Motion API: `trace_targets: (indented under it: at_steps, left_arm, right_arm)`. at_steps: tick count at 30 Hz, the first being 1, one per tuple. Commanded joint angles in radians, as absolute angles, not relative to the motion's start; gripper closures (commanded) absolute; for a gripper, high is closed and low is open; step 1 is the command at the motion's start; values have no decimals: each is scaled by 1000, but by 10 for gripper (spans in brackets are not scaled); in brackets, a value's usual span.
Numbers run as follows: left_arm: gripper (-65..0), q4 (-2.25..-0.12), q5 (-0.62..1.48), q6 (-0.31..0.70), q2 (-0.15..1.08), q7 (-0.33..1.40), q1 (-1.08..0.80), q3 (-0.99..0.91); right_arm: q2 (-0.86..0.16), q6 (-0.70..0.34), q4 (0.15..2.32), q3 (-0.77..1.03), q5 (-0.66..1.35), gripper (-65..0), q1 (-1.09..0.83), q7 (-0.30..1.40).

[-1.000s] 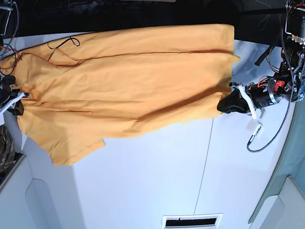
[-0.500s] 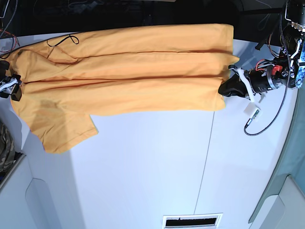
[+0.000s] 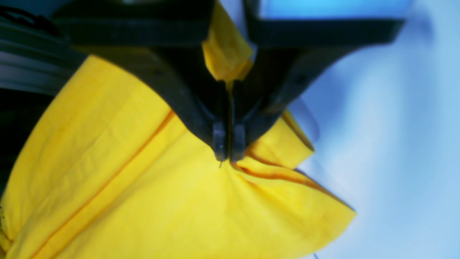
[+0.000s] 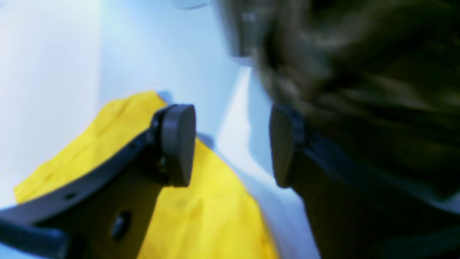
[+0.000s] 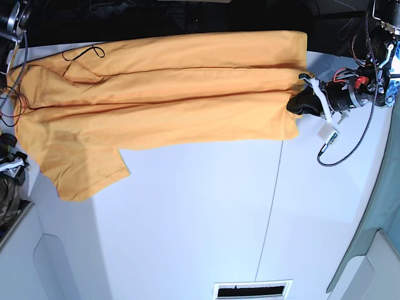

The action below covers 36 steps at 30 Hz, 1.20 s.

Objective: Layout the t-shirt on the table in an organized manner, then fold the t-shirt properly
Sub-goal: 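Fold the grasped shirt side over toward the collar with both grippers, then grasp the folded shirt ends with both grippers and fold lengthwise again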

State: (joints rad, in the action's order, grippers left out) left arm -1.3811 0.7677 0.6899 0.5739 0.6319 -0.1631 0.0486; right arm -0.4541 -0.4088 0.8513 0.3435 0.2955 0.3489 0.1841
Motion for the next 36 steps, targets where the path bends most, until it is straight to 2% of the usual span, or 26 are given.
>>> trace_targets:
  at_steps: [1, 5, 8, 11, 15, 18, 20, 23, 24, 31, 36]
  left_arm:
    - [0, -1395, 780, 698, 590, 618, -153, 40]
    - [0, -1395, 780, 698, 590, 622, -153, 40]
    - [0, -1395, 781, 698, 591, 621, -152, 40]
    - [0, -1395, 785, 698, 590, 615, -152, 40]
    - [0, -1395, 789, 698, 590, 602, -152, 40]
    - [0, -1395, 788, 698, 590, 602, -152, 40]
    - [0, -1395, 788, 698, 590, 602, -152, 40]
    - [0, -1395, 788, 698, 590, 602, -152, 40]
    - [0, -1395, 789, 698, 590, 602, -152, 40]
    - [0, -1396, 813, 698, 591, 603, -150, 40]
    - [0, -1447, 846, 698, 612, 649, -167, 40]
  right_arm:
    - [-468, -403, 797, 317, 271, -327, 403, 133]
    - [-467, -386, 508, 192, 159, -328, 511, -28]
    - [-467, -391, 374, 146, 123, -328, 550, -57]
    - [-463, -401, 351, 142, 112, -328, 545, -56]
    - [-462, -530, 353, 142, 112, -326, 542, -56]
    - [-452, -551, 377, 142, 112, -320, 542, -56]
    - [-441, -553, 404, 142, 112, -238, 540, -56]
    - [-426, -558, 441, 142, 112, -34, 540, -52]
    - [-419, -558, 453, 143, 112, 0, 540, -52]
    - [-419, -566, 570, 151, 113, 0, 520, -45]
    - [-443, -576, 811, 185, 160, 0, 375, -8]
